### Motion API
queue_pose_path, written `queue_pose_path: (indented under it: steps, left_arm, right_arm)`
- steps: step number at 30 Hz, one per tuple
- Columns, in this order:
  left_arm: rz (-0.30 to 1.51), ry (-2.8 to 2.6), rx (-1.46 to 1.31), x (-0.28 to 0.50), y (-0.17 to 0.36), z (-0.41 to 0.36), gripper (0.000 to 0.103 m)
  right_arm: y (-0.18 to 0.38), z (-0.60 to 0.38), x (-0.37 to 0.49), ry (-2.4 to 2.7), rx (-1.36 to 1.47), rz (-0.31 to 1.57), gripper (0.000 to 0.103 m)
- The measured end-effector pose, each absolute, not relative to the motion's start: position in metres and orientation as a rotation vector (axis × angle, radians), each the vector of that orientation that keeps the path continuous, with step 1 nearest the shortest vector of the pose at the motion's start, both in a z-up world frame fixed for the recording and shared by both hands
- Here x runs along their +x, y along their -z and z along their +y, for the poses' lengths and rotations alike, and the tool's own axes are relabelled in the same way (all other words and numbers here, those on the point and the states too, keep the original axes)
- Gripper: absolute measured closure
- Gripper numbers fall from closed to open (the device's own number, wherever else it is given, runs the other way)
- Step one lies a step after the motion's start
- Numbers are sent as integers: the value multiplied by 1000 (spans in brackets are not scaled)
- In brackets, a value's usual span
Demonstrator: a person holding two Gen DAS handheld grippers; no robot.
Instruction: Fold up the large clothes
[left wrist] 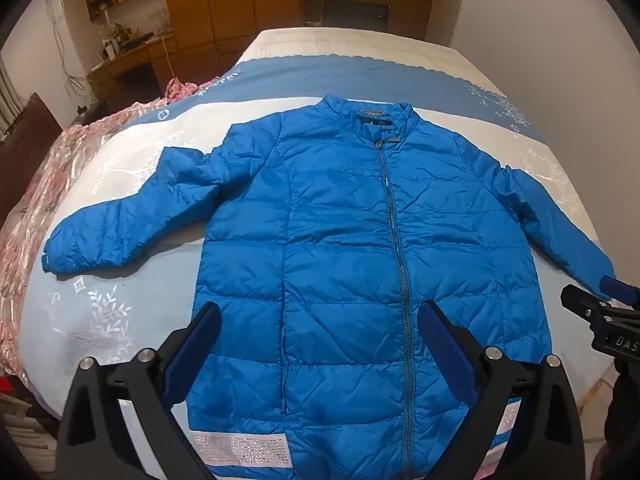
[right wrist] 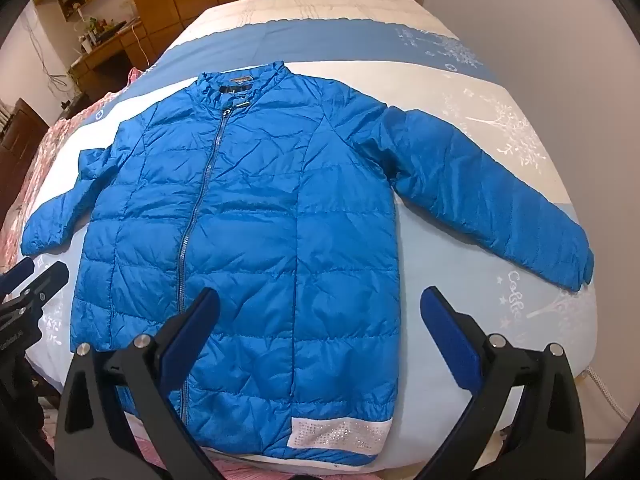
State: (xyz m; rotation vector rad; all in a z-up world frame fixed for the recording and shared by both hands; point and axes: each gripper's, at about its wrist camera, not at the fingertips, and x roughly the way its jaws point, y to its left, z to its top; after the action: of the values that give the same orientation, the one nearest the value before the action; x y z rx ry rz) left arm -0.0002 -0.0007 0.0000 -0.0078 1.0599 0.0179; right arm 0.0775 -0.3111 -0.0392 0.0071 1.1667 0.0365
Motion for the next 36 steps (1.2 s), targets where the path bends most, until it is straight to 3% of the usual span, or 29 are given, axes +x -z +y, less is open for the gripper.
queue_pose_path:
  steps: [36]
  left_arm:
    - [1055,-11,-19,4,-4,4,5]
  right_arm:
    - [35,-316,81,-25,5,1158,4]
